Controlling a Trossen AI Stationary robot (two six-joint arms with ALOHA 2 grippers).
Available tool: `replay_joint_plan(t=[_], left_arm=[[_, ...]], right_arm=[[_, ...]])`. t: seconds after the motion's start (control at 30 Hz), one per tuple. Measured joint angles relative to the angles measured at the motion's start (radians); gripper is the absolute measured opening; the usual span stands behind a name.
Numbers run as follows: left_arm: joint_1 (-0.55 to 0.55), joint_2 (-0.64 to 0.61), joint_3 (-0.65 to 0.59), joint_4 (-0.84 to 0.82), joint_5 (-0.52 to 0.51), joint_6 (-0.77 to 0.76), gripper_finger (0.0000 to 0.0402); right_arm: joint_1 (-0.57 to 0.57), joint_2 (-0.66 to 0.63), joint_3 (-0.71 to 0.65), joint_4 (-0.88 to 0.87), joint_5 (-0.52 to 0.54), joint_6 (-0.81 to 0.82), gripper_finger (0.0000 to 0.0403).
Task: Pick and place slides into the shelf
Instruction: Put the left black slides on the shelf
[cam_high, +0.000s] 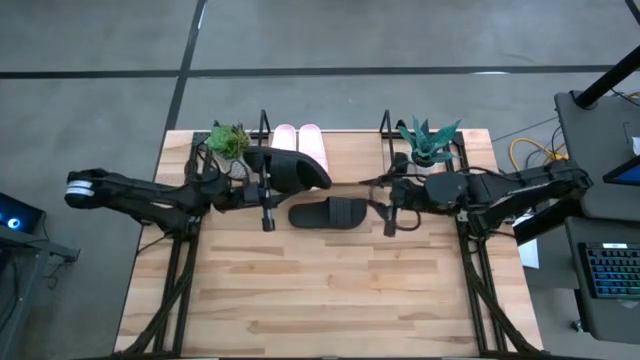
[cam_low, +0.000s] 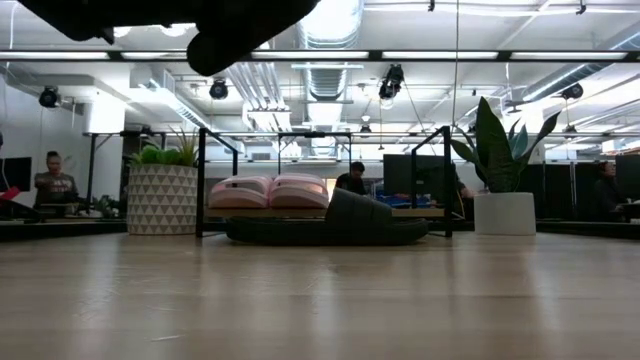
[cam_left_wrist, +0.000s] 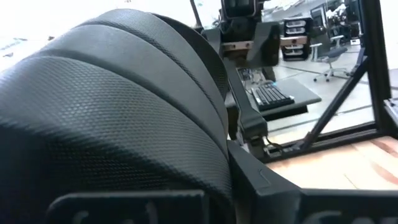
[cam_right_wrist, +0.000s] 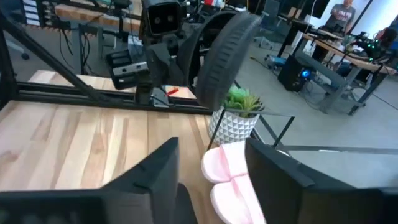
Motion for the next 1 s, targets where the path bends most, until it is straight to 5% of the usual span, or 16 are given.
replay_joint_plan(t=[0.27,0.6,0.8,1.0], left_arm=[[0.0,0.091,0.058,0.025,0.006,0.048,0.0],[0.0,0.154,0.135,0.026,0.005,0.088,0.0],[0.0,0.162,0.147,0.03,0.005,0.089,0.0],[0.0,0.158,0.147,0.023,0.004,0.09,0.0]], right_arm=[[-0.044,0.142,0.159,-0.007,0.0,-0.021,0.0239],[-0.126,0.273,0.31,-0.091,0.0,-0.043,0.0258],[-0.133,0.286,0.347,-0.134,-0.001,-0.03,0.0214],[-0.133,0.281,0.348,-0.175,0.002,-0.023,0.0093]])
